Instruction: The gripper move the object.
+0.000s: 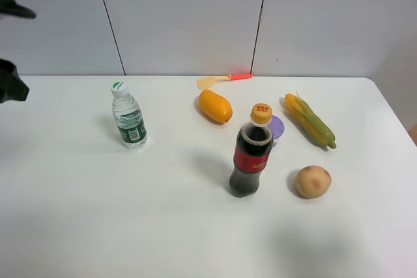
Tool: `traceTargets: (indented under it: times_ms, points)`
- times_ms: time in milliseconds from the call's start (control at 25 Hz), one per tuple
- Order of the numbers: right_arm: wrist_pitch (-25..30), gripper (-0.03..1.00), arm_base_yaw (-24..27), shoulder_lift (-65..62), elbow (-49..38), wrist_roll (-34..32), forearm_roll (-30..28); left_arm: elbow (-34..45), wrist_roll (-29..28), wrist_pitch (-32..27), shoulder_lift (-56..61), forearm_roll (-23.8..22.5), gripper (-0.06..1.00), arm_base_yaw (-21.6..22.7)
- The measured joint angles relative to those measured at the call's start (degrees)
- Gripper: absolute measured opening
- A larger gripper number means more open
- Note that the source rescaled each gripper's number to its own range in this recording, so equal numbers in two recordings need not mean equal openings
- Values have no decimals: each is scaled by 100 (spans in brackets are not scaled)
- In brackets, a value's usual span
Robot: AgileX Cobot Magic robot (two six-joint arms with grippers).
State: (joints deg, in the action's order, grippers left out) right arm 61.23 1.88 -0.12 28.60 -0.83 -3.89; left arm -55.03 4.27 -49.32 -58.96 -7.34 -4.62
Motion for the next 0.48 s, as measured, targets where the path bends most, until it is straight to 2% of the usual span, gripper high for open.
traceTargets:
  times_ms: [160,280,480]
  points:
    - [0,100,0,0,0,0,0,1247,-56,294,1597,19,98,0]
    - [0,100,0,0,0,0,0,1842,-61,422,2649,19,98,0]
    - [0,100,0,0,0,0,0,2101,-63,-61,3955,229,98,0]
